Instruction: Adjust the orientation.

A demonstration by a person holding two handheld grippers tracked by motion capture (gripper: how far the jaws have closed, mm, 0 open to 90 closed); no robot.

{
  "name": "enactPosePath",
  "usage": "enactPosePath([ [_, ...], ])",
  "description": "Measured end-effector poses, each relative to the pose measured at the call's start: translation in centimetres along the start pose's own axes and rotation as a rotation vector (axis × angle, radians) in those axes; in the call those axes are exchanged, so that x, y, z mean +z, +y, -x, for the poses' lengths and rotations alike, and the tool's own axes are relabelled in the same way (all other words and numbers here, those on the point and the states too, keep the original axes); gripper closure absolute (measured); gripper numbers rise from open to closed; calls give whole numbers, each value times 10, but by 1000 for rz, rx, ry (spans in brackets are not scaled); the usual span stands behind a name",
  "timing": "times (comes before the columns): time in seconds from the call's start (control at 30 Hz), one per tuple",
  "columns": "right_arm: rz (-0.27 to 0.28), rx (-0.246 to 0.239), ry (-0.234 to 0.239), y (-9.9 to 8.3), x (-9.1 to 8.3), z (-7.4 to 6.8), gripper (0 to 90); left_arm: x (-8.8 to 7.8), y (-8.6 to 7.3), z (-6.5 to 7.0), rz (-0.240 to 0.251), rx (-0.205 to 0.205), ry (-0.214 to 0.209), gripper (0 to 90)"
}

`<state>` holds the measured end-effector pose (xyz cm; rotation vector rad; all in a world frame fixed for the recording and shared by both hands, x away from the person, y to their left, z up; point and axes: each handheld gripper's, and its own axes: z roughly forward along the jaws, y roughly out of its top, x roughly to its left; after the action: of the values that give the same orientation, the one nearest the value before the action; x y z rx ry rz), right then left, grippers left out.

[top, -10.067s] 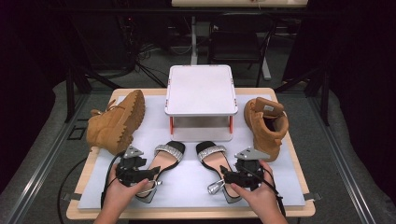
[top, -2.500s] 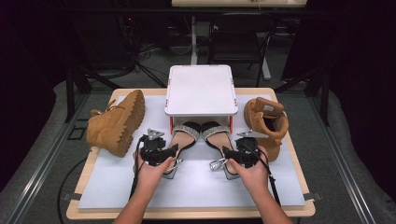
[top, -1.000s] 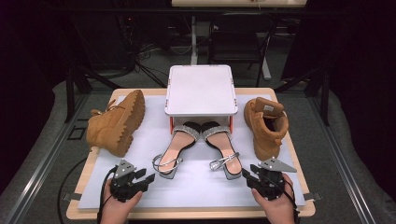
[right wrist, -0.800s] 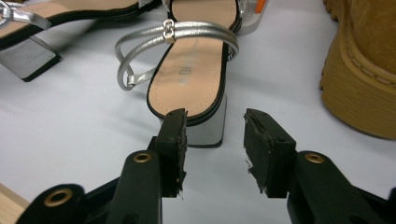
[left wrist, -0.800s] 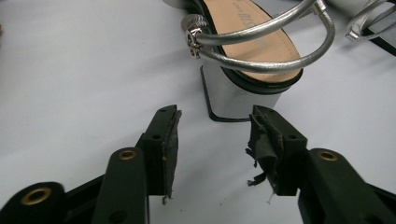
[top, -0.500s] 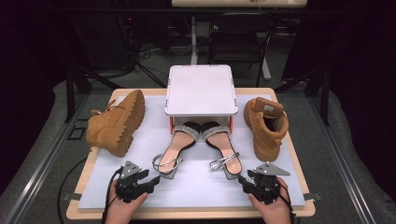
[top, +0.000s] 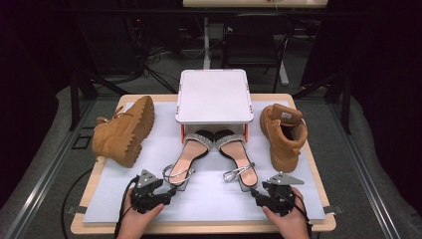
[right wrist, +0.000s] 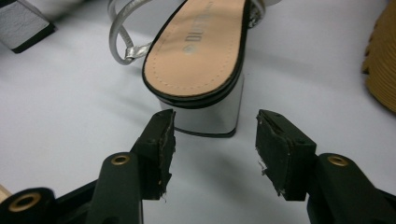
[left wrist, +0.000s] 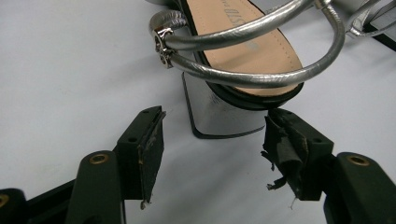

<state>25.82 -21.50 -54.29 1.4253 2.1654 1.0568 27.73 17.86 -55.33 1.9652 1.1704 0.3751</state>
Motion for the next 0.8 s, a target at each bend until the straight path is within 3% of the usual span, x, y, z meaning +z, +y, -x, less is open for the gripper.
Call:
enactPosePath([
  [0.27, 17, -31, -3, 1, 12, -10, 390, 1, 1, 5, 28, 14, -20, 337],
  [0.57, 9, -48, -23, 2, 22, -10, 387, 13, 4, 6, 21, 50, -29, 318],
  [0.8, 4, -40, -39, 4, 25, -14, 417, 20, 7, 10, 25, 42, -30, 336],
])
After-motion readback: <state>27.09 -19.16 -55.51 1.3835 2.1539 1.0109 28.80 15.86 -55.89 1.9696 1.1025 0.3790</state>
